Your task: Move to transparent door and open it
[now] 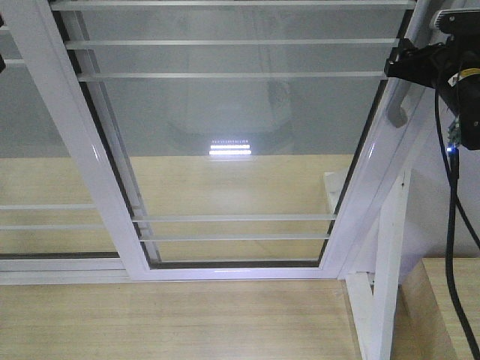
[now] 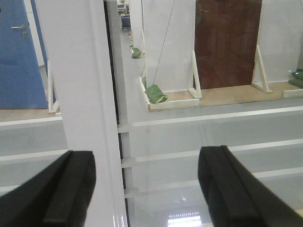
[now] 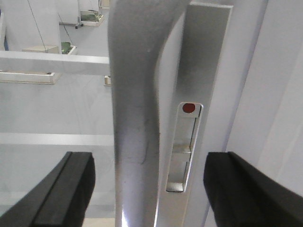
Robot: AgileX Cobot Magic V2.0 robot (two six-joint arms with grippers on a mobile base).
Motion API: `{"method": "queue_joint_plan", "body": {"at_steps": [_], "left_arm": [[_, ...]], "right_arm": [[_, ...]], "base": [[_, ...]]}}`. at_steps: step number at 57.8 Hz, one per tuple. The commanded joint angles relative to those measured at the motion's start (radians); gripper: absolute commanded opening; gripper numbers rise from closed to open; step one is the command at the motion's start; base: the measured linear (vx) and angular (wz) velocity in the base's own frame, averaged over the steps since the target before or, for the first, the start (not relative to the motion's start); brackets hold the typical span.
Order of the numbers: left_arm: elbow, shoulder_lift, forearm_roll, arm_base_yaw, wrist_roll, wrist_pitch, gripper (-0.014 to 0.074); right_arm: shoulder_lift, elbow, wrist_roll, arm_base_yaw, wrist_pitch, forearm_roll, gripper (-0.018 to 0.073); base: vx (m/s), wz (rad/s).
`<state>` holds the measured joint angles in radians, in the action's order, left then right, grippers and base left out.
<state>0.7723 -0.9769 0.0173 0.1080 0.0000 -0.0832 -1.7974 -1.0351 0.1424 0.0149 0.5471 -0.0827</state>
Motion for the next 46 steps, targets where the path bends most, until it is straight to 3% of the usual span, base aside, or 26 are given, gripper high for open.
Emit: {"method": "queue_joint_plan", "body": {"at_steps": [1,24,35,46], "left_arm": [[0.036,0.014,-0.011,0.004,-0.009,-0.08,0.0559],[0.036,0.014,-0.011,0.004,-0.009,-0.073,0.0559],[0.036,0.014,-0.011,0.004,-0.009,-0.073,0.0559],[0.036,0.014,-0.011,0.004,-0.009,-0.073,0.0559]], "right_arm": [[0.025,-0.056,-0.012,0.005,0.092,0.013,0.0493],[-0.004,-0.107,-0.017,0.004,0.085,0.014,0.0386],[-0.004,-0.107,-0.014,0.004,0.085,0.014,0.0252],[-0.004,-0.107,-0.021,0.002,0.068,0.097,0.0176]], "base": [[0.0,0.0],[0.0,0.0],[0.0,0.0],[0.0,0.0]]}}
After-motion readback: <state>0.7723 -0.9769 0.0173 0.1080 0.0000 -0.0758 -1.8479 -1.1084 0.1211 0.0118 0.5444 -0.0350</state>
